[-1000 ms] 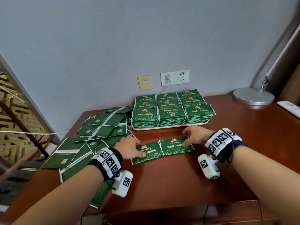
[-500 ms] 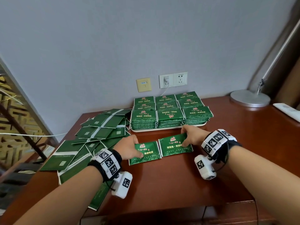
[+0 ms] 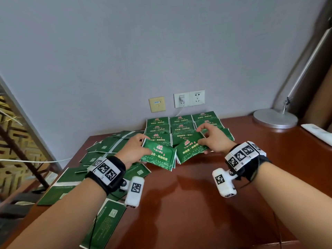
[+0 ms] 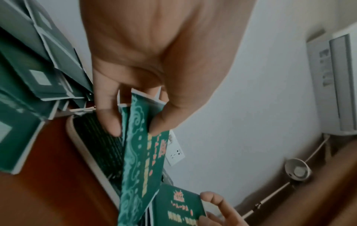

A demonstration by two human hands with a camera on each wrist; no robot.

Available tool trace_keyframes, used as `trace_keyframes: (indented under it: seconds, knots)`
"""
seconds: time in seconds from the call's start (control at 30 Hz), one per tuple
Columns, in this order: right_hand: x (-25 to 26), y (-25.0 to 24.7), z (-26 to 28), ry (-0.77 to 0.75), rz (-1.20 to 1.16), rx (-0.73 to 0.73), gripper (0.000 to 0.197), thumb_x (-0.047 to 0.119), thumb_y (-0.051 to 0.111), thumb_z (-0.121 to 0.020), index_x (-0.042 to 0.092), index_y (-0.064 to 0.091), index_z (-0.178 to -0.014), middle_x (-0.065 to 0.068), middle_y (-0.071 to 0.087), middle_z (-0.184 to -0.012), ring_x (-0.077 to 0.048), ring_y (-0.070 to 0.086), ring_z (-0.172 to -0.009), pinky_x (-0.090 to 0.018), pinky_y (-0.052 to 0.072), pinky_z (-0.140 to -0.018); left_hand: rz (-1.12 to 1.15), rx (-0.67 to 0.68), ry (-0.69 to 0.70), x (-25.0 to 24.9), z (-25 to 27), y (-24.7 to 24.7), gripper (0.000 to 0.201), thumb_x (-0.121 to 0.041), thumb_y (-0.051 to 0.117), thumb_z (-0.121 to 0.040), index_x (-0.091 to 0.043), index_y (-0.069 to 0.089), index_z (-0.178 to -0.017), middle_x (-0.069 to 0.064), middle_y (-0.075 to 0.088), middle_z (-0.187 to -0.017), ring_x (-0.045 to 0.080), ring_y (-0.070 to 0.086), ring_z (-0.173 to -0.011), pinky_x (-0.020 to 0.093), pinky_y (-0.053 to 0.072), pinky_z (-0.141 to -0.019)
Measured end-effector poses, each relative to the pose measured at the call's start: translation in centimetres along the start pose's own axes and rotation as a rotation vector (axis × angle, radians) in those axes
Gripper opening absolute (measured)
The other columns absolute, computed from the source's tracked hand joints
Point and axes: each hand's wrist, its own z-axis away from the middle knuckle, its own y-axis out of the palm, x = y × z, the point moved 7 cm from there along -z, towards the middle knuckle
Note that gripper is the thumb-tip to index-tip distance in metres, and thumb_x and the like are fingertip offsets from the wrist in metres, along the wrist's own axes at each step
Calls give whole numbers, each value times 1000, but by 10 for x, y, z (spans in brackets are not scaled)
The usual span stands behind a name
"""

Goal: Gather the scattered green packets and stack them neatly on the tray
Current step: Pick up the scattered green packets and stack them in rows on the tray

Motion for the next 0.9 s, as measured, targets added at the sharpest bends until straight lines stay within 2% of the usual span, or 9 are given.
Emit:
trace_keyframes:
  seconds: [0.07, 0.1, 0.2, 0.3, 0.37, 0.43, 0.53, 0.73, 0.9]
  knots:
    - [6, -11, -12, -43, -13, -91, 27, -3, 64, -85, 16, 58, -103, -15, 50, -97, -22, 55, -64, -35, 57, -50, 61, -56, 12, -10, -14, -6, 51, 5, 71, -81, -21, 53, -122, 13, 58, -123, 34, 66, -102, 48, 61, -73]
    - [9, -16, -18, -54, -15, -127, 23, -3, 64, -85, 15, 61, -99, -13, 51, -98, -21, 55, -62, -36, 58, -52, 89, -72, 15, -15, -20, -8, 52, 4, 70, -83, -21, 51, -124, 10, 58, -120, 32, 66, -102, 48, 61, -74]
    - [11, -25, -41, -57, -21, -189, 15, 0, 65, -85, 15, 66, -88, -11, 55, -105, -21, 59, -62, -41, 60, -58, 223, -123, -11, -22, -44, -15, 54, 5, 66, -88, -19, 46, -131, -1, 54, -111, 25, 64, -97, 37, 60, -66]
    - [11, -30, -68, -50, -52, -218, 14, -1, 64, -86, 13, 67, -86, -12, 57, -100, -20, 58, -67, -36, 59, -55, 334, -209, -33, -24, -73, -24, 52, 6, 65, -88, -23, 46, -126, 13, 49, -124, 30, 62, -102, 32, 59, -58]
    - [9, -32, -89, -24, -78, -232, 13, -2, 63, -87, 10, 67, -89, -10, 58, -92, -20, 58, -66, -30, 58, -51, 351, -245, -36, -24, -92, -30, 46, 6, 64, -89, -22, 49, -122, 14, 44, -127, 31, 60, -104, 31, 60, -58]
    - [6, -33, -109, 8, -86, -240, 13, -3, 63, -87, 10, 67, -88, -8, 61, -89, -20, 59, -66, -30, 57, -51, 354, -240, -44, -24, -110, -33, 30, 5, 62, -91, -14, 56, -115, 13, 45, -131, 31, 60, -106, 31, 61, -58]
    - [1, -33, -142, 56, -92, -246, 15, -4, 63, -86, 10, 66, -85, -9, 64, -87, -21, 62, -63, -32, 58, -53, 336, -269, -62, -20, -137, -38, 13, 3, 59, -94, -4, 63, -105, 8, 46, -125, 18, 58, -92, 27, 61, -58]
    - [-10, -25, -191, 174, -75, -181, 18, -8, 56, -87, 7, 66, -88, -11, 64, -88, -24, 63, -71, -39, 60, -68, 355, -264, -122, -6, -187, -42, 21, 10, 58, -92, 0, 63, -110, 9, 52, -109, 19, 59, -82, 26, 60, -58]
    - [-19, -14, -214, 242, -77, -133, 23, -10, 58, -86, 11, 65, -90, -9, 62, -95, -25, 64, -75, -41, 60, -75, 313, -200, -139, 2, -217, -36, 24, 10, 60, -91, -3, 64, -110, 12, 47, -124, 24, 60, -89, 27, 61, -60]
